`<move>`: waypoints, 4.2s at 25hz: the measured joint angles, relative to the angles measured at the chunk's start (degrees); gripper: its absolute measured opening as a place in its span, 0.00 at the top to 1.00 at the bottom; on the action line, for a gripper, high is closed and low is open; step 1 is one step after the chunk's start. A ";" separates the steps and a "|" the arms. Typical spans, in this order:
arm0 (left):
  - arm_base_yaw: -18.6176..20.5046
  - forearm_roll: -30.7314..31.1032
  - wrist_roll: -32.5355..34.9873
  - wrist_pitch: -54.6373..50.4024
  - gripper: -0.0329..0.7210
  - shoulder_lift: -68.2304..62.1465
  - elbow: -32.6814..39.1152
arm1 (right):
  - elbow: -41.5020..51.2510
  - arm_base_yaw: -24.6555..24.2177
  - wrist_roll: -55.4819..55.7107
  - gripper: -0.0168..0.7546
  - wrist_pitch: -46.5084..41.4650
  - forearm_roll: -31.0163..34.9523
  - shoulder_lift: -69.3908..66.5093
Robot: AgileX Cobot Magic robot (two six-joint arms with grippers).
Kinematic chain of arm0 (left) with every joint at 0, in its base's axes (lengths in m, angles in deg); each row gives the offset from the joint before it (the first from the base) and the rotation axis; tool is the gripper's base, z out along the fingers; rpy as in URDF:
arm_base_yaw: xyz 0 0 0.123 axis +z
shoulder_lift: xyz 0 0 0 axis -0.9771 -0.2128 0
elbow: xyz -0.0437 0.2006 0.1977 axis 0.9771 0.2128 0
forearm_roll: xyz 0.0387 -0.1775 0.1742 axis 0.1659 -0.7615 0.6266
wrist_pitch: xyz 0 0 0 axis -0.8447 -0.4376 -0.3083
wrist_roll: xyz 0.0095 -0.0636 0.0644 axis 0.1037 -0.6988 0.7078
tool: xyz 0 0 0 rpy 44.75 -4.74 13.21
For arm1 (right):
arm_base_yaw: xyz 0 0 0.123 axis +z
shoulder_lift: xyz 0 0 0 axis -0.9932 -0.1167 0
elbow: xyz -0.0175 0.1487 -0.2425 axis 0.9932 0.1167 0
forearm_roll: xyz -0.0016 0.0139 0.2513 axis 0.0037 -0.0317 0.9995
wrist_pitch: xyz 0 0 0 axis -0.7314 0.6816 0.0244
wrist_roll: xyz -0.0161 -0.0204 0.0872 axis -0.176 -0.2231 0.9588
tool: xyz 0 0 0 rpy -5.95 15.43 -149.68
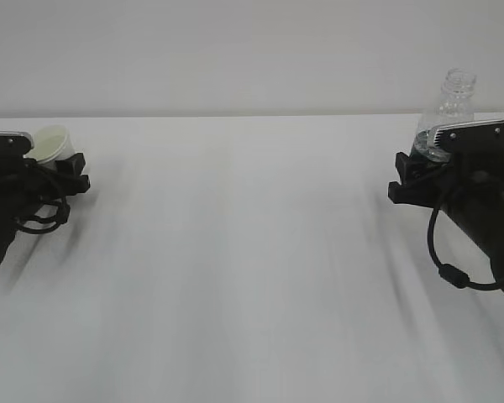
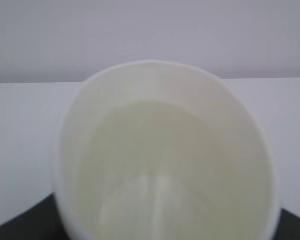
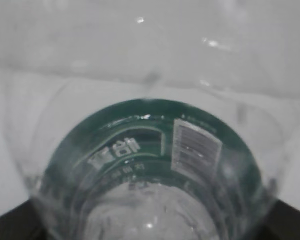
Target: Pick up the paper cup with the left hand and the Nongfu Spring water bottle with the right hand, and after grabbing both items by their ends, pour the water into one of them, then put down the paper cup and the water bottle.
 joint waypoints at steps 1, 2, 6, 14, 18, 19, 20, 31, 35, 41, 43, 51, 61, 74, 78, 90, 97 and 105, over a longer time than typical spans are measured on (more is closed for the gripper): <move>0.00 0.30 0.10 0.00 0.36 0.00 0.00 | 0.00 0.00 0.00 0.33 0.00 0.00 0.00; 0.00 0.57 0.10 0.00 0.35 0.00 0.00 | 0.00 0.00 0.00 0.33 0.00 0.00 0.00; 0.00 0.72 0.21 0.00 0.25 0.00 0.00 | 0.00 0.00 0.00 0.33 0.00 0.00 0.00; 0.00 0.72 0.21 0.33 0.18 0.00 0.00 | 0.00 0.00 0.00 0.33 0.23 0.00 0.00; 0.00 0.72 0.21 0.33 0.18 0.00 1.12 | 0.00 0.00 0.00 0.33 0.33 -0.02 0.00; 0.00 0.72 0.21 0.33 0.18 0.00 1.75 | 0.00 0.00 0.00 0.33 0.33 -0.02 0.00; 0.00 0.72 0.21 0.44 0.18 0.11 2.48 | 0.00 0.00 0.00 0.33 0.33 -0.02 0.00; 0.00 -0.34 0.21 3.66 0.18 3.53 9.55 | 0.00 0.00 0.00 0.33 0.46 -0.24 0.00; 0.00 -0.39 0.21 3.68 0.18 3.88 12.25 | 0.00 0.00 0.00 0.33 1.64 -0.24 0.00; 0.00 -1.29 0.21 3.68 0.18 7.52 18.80 | 0.00 0.00 0.00 0.33 1.95 -0.24 0.00; 0.00 -1.40 0.21 3.68 0.18 9.22 21.17 | 0.00 0.00 0.00 0.33 1.95 -0.24 0.00; 0.00 -1.59 0.21 3.71 0.18 16.80 29.46 | 0.00 0.00 0.00 0.33 2.05 -0.24 0.00; 0.00 0.24 0.21 3.71 0.22 23.63 32.64 | 0.00 0.00 0.00 0.33 2.05 3.26 0.00; -0.27 4.17 0.21 3.81 0.22 26.16 32.73 | -0.58 0.00 0.00 0.33 5.51 4.25 -7.18; -1.68 4.30 0.21 3.81 0.22 26.16 32.73 | -2.51 0.00 0.09 0.33 5.95 4.25 -9.21; -6.15 3.59 0.21 3.81 0.24 26.16 32.87 | -8.29 0.00 0.09 0.33 5.95 4.35 -14.24; -7.56 3.51 0.21 3.81 0.24 26.16 32.87 | -10.97 0.00 0.13 0.33 5.61 4.35 -16.33; -8.01 3.37 0.21 3.81 0.25 26.16 32.87 | -11.87 0.00 0.22 0.33 7.27 4.13 -17.69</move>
